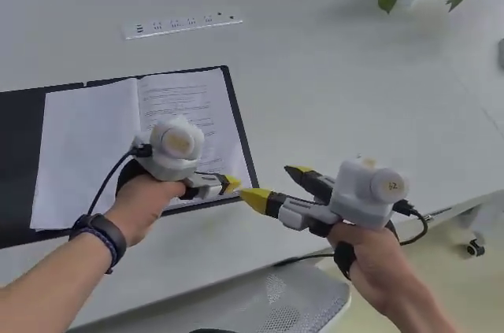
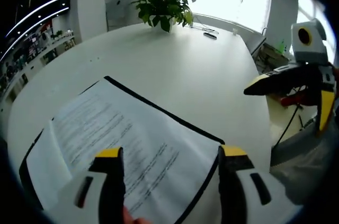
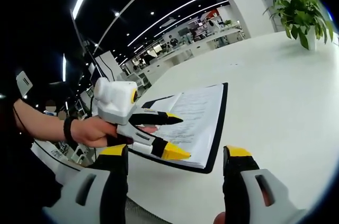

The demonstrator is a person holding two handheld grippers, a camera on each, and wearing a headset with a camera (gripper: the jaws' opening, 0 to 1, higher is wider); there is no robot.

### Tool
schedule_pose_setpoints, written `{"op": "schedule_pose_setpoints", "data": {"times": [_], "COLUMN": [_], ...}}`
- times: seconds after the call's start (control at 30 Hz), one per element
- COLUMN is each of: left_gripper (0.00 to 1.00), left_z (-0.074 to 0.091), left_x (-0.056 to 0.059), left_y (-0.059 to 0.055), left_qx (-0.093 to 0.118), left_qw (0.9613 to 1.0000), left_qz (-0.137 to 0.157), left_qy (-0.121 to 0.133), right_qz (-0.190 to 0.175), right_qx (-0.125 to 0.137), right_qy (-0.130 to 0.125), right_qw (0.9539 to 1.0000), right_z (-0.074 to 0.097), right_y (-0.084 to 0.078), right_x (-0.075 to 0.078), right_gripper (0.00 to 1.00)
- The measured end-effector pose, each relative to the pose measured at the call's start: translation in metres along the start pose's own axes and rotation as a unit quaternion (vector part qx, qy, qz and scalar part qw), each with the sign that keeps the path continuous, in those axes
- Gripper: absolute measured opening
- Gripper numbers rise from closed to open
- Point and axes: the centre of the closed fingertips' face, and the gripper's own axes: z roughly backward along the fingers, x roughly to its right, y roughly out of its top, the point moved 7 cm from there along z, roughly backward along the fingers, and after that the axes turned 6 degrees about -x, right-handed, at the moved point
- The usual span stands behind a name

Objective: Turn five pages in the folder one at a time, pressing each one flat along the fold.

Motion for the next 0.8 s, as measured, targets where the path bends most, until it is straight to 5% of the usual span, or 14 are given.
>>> {"op": "schedule_pose_setpoints", "data": {"times": [0.23, 0.8], "left_gripper": [0.70, 0.63], "left_z": [-0.013, -0.016], "left_x": [-0.003, -0.014], "left_y": [-0.015, -0.015], "left_qx": [-0.035, -0.024], "left_qw": [0.9991, 0.9993], "left_qz": [-0.020, -0.024], "left_qy": [0.012, 0.017], "right_qz": [0.004, 0.000], "right_qx": [-0.007, -0.018], "right_qy": [0.011, 0.036], "right_qw": [0.9999, 0.9992], "right_z": [-0.001, -0.024], "right_y": [0.001, 0.009], "right_x": [0.005, 0.015], "right_gripper": [0.74, 0.69]}}
